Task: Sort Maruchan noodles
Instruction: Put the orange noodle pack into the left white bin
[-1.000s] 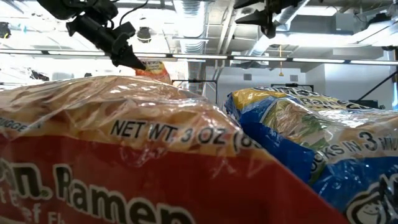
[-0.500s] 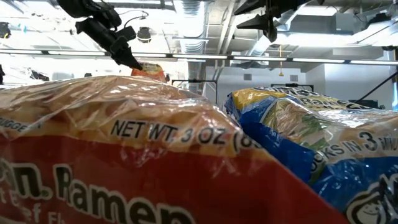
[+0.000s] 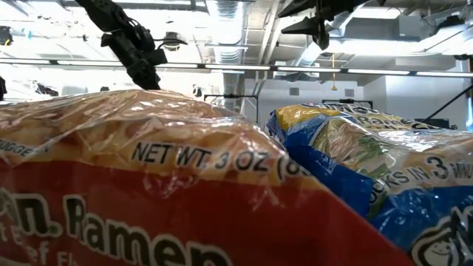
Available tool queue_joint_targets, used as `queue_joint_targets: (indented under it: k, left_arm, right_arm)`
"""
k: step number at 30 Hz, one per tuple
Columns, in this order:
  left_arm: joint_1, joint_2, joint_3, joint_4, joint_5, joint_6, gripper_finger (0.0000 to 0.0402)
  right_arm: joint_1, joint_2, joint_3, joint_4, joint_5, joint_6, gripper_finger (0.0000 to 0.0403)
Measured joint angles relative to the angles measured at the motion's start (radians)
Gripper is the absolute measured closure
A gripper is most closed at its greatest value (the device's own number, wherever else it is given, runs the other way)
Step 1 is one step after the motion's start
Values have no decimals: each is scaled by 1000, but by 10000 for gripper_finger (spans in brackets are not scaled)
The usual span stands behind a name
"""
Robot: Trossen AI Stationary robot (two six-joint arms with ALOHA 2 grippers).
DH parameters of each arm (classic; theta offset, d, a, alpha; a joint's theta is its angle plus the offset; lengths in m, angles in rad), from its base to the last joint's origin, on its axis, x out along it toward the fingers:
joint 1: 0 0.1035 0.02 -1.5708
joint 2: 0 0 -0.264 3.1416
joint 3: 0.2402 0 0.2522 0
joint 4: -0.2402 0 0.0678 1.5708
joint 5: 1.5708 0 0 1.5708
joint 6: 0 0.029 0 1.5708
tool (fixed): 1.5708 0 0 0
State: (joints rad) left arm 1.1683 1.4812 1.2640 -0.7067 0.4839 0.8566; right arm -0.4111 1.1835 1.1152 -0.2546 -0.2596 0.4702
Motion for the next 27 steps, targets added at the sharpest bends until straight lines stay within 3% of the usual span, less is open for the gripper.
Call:
queue_joint_targets:
  k: [14,27]
  left_arm:
    - [-24,144,0,-49,-83,-45,401]
    - [-30,175,0,107,-180,-63,401]
  right_arm:
    - [-25,0,0,1,26,1,211]
    - [-24,0,0,1,26,1,211]
